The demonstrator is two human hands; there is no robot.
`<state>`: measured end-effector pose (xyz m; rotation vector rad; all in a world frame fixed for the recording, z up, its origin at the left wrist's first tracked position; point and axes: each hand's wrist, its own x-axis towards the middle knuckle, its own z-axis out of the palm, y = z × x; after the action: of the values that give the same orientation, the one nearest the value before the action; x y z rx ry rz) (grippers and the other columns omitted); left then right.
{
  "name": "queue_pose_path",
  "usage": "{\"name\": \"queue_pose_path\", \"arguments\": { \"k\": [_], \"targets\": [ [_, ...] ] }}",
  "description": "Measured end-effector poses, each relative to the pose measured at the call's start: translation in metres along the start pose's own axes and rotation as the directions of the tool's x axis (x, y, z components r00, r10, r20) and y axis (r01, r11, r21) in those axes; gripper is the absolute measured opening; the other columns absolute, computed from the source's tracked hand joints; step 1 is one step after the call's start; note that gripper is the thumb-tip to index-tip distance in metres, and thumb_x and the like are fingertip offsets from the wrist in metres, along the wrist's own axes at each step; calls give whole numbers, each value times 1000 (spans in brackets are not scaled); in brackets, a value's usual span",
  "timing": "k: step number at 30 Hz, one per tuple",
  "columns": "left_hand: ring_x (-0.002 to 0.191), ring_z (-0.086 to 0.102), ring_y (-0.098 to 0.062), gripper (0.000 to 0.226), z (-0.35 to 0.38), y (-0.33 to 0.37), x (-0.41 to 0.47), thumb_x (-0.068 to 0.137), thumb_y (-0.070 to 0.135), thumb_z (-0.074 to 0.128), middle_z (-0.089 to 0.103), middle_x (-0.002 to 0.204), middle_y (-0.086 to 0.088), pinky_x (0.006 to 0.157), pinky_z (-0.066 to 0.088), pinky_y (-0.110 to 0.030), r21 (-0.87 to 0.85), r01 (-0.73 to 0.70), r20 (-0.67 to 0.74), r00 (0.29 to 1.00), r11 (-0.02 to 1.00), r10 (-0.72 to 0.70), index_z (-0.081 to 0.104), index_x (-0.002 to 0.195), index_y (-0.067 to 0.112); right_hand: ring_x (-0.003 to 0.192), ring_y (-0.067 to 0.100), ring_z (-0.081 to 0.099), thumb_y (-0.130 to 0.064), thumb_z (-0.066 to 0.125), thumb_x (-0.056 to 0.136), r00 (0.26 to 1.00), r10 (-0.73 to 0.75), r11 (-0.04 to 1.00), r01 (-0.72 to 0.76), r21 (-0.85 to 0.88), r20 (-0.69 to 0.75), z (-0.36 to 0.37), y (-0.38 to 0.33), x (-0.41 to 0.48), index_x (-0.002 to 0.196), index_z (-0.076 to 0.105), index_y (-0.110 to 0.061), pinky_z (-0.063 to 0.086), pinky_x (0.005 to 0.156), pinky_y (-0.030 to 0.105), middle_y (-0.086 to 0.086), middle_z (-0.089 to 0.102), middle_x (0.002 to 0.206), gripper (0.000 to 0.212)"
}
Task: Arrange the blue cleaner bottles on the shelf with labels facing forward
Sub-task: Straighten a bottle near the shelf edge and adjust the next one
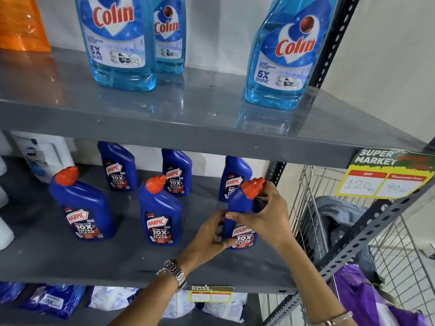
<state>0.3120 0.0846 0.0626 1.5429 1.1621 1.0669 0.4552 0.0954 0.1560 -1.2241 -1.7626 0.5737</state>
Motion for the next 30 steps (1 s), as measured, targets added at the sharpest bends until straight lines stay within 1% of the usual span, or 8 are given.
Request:
{"name": "queue_pose_path", "arguments": {
  "k": [6,13,17,20,23,27,28,30],
  "targets": [
    [103,58,-8,58,-1,-7,5,80,-3,63,55,115,5,75,53,-13,-35,34,12,999,999,-33,39,112,39,85,13,63,-38,89,45,988,102,993,-108,-50,-113,15,16,1,92,49,-33,56,76,36,-5,65,94,62],
    [114,57,-15,61,-1,-24,0,82,5,63,56,120,1,86,53,-22,-8,42,62,997,999,-42,36,116,49,84,10,61,-45,87,47,981,165,977,-177,-120,-102,25,33,-6,94,49,-28,46,66,21,-8,61,93,62],
    [110,57,-6,59,3,-30,-4,82,4,63,58,116,7,85,51,-15,-11,20,36,999,1000,-19,40,111,50,81,3,58,-43,88,47,983,167,981,-174,-90,-72,28,37,-11,94,49,-28,44,66,19,-11,60,93,63],
    [114,56,-7,62,5,-31,-8,82,4,63,57,121,6,92,50,-21,2,-20,13,1000,1000,20,38,115,50,85,0,57,-39,88,48,986,159,986,-161,-33,-57,29,39,-16,90,47,-34,44,69,17,-10,59,95,59],
    [120,46,2,71,5,-30,-17,81,1,63,44,130,12,95,46,-16,95,-107,-85,990,990,116,31,123,49,96,13,59,-37,87,49,981,168,986,-167,18,-95,30,37,-24,91,51,-31,46,78,22,-2,60,101,56],
    [118,51,-5,72,-15,-29,-55,78,-7,62,46,126,22,94,45,-16,103,-235,-372,892,967,256,42,123,45,110,23,51,-46,78,60,848,27,998,-50,-29,-529,46,12,-59,111,51,-14,35,96,26,5,56,113,66],
    [112,56,-9,66,-27,-30,-69,77,-7,61,49,121,23,92,46,-16,119,-258,-465,839,959,283,46,120,41,107,21,52,-41,72,68,813,-21,999,36,15,-582,56,0,-71,109,51,-16,37,94,25,4,56,110,52],
    [103,59,-12,48,-67,-38,-97,78,2,59,52,116,21,91,47,-18,195,-276,-657,676,941,335,50,115,32,98,13,56,-30,63,75,867,-77,976,166,139,-493,90,-20,-90,101,53,-17,44,85,23,-2,58,101,31]
  ]
}}
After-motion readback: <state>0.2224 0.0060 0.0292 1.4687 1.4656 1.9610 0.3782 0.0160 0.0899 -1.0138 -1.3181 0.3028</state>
